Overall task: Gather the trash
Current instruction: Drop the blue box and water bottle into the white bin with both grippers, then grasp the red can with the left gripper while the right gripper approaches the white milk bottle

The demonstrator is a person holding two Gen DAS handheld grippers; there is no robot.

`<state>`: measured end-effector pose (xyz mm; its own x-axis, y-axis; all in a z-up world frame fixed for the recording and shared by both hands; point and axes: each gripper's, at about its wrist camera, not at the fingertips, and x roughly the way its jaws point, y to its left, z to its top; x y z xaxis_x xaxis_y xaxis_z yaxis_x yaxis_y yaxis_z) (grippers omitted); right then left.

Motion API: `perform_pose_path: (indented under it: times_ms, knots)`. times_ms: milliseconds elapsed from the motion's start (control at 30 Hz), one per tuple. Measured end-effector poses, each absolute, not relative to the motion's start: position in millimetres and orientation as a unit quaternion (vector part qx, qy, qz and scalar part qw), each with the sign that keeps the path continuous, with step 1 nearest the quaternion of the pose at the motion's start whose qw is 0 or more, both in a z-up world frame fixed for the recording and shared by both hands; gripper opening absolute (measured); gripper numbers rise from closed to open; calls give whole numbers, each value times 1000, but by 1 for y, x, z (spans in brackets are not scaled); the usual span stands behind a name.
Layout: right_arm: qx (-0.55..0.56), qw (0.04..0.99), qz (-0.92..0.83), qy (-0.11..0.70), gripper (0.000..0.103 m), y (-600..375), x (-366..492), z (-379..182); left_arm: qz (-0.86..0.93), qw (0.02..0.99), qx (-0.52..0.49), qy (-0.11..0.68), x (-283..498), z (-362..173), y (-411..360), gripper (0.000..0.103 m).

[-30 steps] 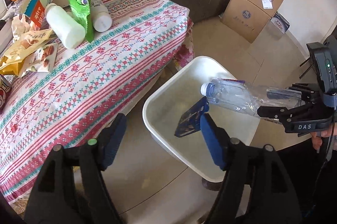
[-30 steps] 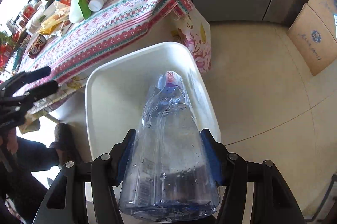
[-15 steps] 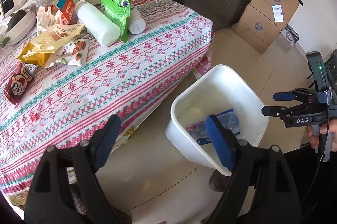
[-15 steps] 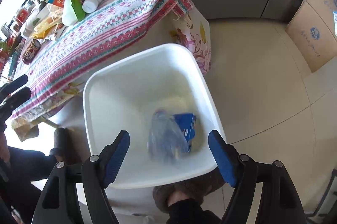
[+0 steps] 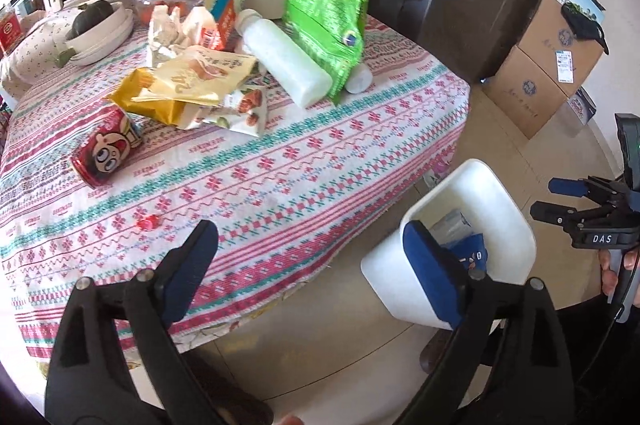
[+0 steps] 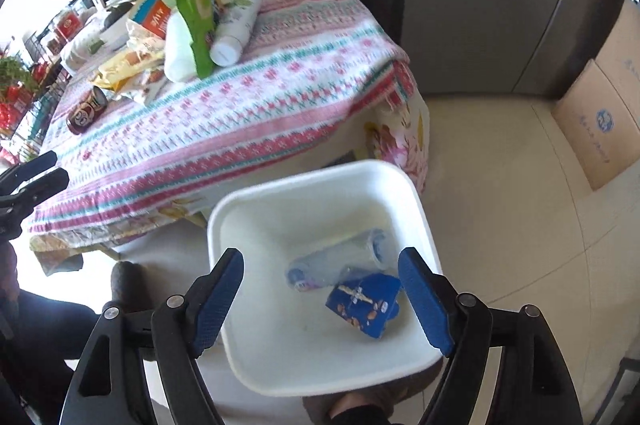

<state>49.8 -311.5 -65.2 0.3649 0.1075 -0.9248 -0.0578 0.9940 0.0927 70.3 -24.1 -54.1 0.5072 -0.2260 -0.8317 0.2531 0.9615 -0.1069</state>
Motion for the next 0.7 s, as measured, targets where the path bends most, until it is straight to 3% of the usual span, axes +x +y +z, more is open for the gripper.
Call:
perform_pose_path:
  times_ms: [367, 700]
  knots:
    - [-40, 831, 86, 548, 84, -243, 106, -42, -67, 864, 8, 499, 133, -56, 70, 94]
    - [-64, 829, 150, 535, 84, -163, 147, -33, -51, 856, 99, 505, 185, -87, 104, 94]
